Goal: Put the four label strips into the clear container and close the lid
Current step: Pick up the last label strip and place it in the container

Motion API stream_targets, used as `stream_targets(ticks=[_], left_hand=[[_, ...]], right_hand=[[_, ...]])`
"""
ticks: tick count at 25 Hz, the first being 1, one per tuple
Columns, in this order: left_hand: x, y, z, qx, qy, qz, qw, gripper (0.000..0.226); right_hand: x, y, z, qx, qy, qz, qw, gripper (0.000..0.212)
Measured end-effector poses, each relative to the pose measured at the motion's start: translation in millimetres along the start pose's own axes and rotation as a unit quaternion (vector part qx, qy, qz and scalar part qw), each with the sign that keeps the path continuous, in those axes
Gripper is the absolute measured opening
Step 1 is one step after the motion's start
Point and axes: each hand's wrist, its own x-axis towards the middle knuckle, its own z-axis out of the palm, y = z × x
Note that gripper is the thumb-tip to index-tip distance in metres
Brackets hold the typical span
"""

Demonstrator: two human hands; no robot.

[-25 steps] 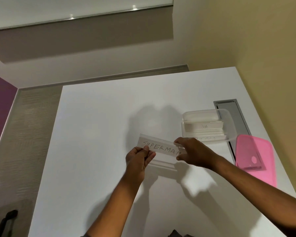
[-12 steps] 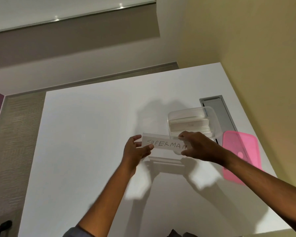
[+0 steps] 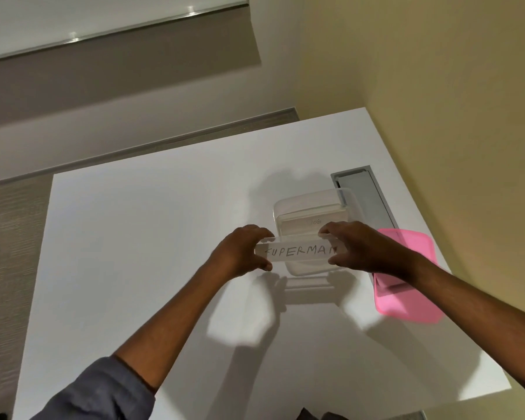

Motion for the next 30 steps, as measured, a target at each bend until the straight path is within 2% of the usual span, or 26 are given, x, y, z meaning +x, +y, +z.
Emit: stream_targets(ticks=[4,8,12,18,23,30], left_hand=[[19,25,9,0.079,-0.029,0.043,0.995,0.075],[36,41,11,0.145,-0.026,0.086,0.985,0.075],[61,52,13,0.181,-0.006,0.083,0.98,0.068],[93,48,26,0.206,-0.006,0.052,0.977,0.063],[109,42,44,0.239,-0.003,0.061,0.969,0.043],[118,38,66,0.21,-0.003,0.069,0.975,0.032]], right_hand=[[-6,18,-8,0.003,0.004,0.005,1.0,0.051],[-7,36,-18,0.003,0.019,0.009,1.0,0.056],[15,56,-23,-0.033,0.003,0.037,0.999,0.059],[56,81,-14,-0.116,-0.03,0.043,0.992,0.057],[67,92,-1,-0.159,-0.032,0.035,0.986,0.05],[74,111,19,-0.173,-0.064,0.04,0.982,0.051]])
